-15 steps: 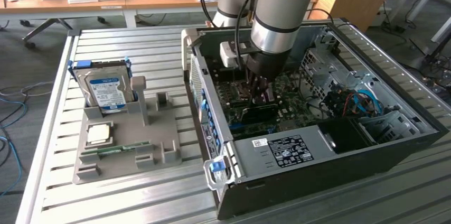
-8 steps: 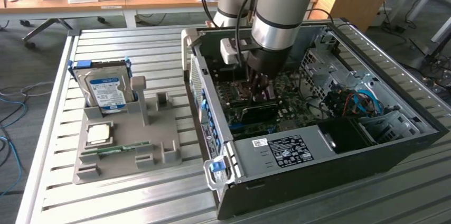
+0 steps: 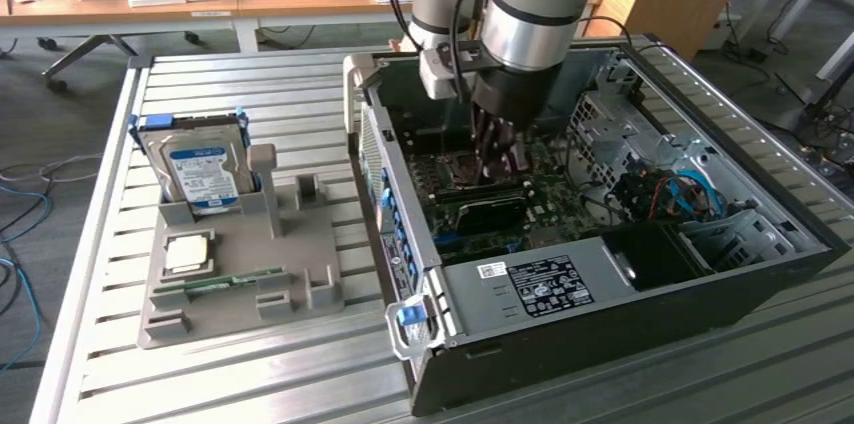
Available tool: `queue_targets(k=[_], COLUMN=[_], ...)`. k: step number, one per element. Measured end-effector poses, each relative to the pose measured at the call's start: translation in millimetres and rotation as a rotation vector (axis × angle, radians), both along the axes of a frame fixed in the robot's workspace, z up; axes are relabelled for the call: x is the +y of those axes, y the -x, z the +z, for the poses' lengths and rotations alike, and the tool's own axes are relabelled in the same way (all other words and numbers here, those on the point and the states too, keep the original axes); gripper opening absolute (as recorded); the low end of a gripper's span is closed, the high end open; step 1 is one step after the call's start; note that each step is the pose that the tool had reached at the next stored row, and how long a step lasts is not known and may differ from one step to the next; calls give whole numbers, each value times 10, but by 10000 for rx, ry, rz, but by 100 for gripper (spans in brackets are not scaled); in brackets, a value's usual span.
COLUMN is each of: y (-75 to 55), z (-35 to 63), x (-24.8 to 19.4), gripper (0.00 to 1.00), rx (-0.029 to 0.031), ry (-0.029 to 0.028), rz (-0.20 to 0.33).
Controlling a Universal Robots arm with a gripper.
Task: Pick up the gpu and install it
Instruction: 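Press down on the gpu until it lock into place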
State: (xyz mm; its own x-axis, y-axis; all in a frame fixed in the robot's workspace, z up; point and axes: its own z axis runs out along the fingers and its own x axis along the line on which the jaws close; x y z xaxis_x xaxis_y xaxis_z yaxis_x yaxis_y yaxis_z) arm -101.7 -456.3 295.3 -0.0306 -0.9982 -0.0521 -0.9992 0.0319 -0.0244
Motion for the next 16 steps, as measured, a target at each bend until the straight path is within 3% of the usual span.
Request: queue_targets(k=[8, 16], y=[0, 0], z=[274, 427], x=[0, 0], gripper=[11, 11], rx=[0, 0], ry=[1, 1], rz=[1, 0])
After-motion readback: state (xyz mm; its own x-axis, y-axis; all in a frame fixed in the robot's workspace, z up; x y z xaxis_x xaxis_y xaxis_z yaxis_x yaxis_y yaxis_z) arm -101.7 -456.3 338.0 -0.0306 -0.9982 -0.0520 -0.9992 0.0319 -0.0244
